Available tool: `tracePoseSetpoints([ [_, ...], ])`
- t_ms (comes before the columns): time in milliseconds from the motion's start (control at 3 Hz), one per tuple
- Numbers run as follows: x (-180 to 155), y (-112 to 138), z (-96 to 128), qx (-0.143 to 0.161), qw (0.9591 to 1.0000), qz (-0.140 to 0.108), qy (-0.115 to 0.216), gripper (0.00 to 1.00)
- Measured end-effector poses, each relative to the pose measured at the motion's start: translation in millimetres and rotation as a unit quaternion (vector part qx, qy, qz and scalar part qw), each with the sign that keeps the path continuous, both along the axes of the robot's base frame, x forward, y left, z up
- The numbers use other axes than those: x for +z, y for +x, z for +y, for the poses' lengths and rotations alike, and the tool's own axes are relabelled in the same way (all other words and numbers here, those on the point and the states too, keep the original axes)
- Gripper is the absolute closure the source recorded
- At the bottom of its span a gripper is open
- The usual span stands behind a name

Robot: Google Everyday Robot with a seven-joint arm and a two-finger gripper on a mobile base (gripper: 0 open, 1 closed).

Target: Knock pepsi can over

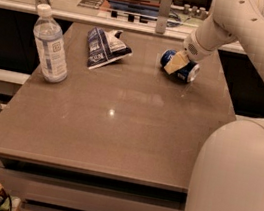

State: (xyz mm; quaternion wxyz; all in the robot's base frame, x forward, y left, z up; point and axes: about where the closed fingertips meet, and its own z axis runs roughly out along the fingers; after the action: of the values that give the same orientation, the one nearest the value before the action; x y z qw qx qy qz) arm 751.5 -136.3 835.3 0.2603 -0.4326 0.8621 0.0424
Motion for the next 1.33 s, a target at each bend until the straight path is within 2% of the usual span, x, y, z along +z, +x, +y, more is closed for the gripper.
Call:
tracePoseSetpoints([
  [1000,-2.3,0.3,2.4,0.002,1.0000,0.004,0.000,0.13],
  [1333,-5.1,0.5,3.9,0.003,1.0000,0.006,0.000,0.00],
])
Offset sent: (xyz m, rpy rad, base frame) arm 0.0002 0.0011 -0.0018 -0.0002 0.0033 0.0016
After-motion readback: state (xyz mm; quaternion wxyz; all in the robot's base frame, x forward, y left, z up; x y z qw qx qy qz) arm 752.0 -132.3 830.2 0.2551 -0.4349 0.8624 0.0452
